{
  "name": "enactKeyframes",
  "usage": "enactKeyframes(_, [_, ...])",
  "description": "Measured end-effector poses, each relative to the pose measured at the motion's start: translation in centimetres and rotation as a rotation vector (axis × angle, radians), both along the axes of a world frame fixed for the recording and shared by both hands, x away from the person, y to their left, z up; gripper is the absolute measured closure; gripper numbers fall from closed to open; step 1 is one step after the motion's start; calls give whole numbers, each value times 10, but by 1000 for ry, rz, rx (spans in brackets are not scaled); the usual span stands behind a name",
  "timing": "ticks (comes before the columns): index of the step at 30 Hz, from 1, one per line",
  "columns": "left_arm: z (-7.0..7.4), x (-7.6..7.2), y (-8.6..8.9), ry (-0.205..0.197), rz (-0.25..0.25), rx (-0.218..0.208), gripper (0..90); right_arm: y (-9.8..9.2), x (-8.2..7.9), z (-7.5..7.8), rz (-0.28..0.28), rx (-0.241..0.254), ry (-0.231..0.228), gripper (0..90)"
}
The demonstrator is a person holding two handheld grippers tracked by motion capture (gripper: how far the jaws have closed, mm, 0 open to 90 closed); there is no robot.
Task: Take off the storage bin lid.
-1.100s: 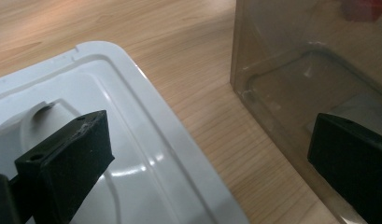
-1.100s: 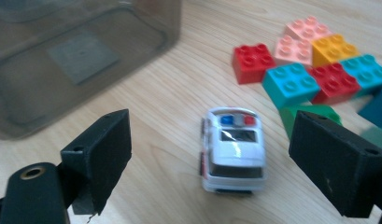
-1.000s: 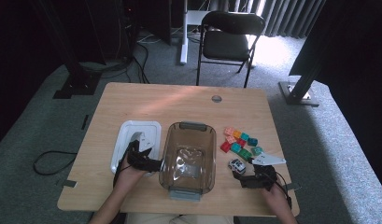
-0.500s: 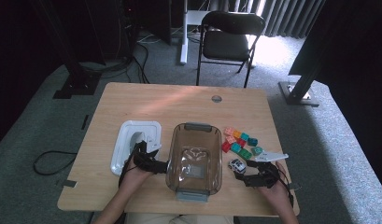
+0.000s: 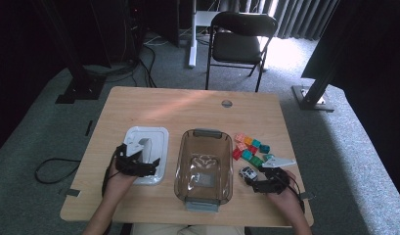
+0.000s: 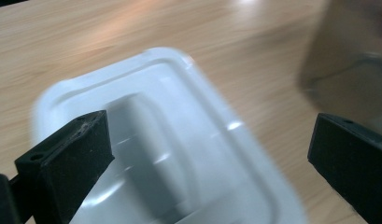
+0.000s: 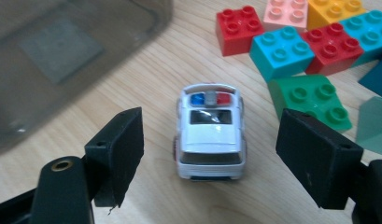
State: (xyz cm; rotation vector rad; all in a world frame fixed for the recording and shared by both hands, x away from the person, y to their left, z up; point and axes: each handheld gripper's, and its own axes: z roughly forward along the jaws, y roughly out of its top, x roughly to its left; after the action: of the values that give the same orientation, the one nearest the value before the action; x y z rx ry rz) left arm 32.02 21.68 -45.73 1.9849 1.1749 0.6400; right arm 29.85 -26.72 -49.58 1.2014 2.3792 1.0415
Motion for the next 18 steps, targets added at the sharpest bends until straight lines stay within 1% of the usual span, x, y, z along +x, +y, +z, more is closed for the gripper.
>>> enactKeyframes(2, [2,-1,16,0,43,-10,4,0,1,-1,8,10,8,262])
enactKeyframes(3, [2,-1,16,0,43,-10,4,0,1,-1,8,10,8,262])
enactKeyframes(4, [2,-2,24,-3,65,-16,4,1,2,-2,7,1,9,263])
enactKeyframes(5, [3,-4,40,-6,105,-38,4,3,4,-4,12,5,19,279])
enactKeyframes(6, [2,-5,48,-5,128,-42,5,4,5,-5,9,-2,21,279])
enactKeyframes(8, [-1,-5,65,5,175,-35,4,5,7,-6,8,-10,28,285])
enactKeyframes(9, [-1,-5,65,5,175,-35,5,5,7,-6,8,-10,28,285])
enactKeyframes(10, [-6,-4,82,25,225,-31,5,7,9,-7,5,-17,33,312])
enactKeyframes(12, [-14,-3,98,41,280,-42,5,9,11,-9,9,-20,38,366])
enactKeyframes(13, [-14,-3,98,41,280,-42,5,10,11,-9,14,-30,41,366])
enactKeyframes(14, [-24,-1,111,78,322,-37,5,11,12,-10,18,-37,43,366])
enactKeyframes(15, [-28,0,116,94,341,-35,5,12,12,-11,18,-35,48,365])
enactKeyframes(16, [-33,0,120,102,351,-38,5,13,13,-12,22,-40,53,366])
enactKeyframes(18, [-39,1,125,127,370,-28,5,14,14,-13,20,-53,57,373])
